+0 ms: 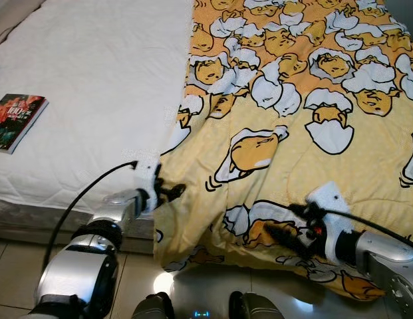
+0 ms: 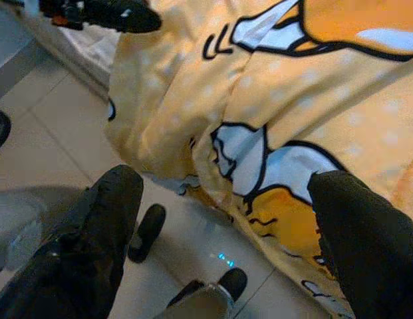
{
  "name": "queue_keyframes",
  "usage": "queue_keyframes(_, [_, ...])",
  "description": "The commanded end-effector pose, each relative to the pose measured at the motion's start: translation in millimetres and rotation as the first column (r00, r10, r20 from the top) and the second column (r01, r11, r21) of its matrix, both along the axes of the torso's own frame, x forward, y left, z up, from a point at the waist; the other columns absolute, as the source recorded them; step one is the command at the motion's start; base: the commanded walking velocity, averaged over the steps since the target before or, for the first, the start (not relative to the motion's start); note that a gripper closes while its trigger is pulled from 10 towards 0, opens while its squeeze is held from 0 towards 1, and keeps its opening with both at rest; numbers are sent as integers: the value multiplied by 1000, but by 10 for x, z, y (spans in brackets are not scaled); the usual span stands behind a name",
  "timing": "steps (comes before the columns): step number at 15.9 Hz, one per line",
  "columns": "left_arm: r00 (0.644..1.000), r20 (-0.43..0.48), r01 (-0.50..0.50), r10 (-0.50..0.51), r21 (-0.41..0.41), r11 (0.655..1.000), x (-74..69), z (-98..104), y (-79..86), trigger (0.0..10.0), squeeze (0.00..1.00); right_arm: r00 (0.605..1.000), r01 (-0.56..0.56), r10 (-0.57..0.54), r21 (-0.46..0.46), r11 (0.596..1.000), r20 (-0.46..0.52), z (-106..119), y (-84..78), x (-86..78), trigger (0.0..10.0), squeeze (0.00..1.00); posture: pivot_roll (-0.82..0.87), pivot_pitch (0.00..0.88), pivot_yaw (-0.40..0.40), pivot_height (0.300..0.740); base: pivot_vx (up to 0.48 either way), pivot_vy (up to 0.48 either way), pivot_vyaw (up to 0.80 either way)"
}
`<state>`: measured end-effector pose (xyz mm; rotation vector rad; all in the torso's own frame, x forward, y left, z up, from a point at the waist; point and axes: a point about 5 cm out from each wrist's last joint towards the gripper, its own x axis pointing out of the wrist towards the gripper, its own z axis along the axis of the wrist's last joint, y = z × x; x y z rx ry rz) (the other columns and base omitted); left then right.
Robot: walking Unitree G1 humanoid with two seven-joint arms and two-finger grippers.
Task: Clean up the room
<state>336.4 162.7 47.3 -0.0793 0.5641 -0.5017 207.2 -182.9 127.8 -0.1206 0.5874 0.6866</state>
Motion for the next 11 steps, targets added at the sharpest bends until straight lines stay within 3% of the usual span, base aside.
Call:
queue_keyframes(1, [999,-33,21,-21,-2,1000,-47,-62,-15,0,0,999,-35,35,2,999,-23,0,17,-46,10000,0,-284,177,20,740,0,0,0])
queue_keyframes(5, [997,-39,59,-61,-46,997,-43,-30,-14,0,0,978,-202,202,10,979,-40,15,20,-102,10000,0,-273,168,26,740,0,0,0])
queue_keyframes(11, [990,-61,118,-123,-89,989,-83,-52,-62,0,0,977,-210,209,-10,978,-44,-10,-36,-100,10000,0,-270,171,29,740,0,0,0])
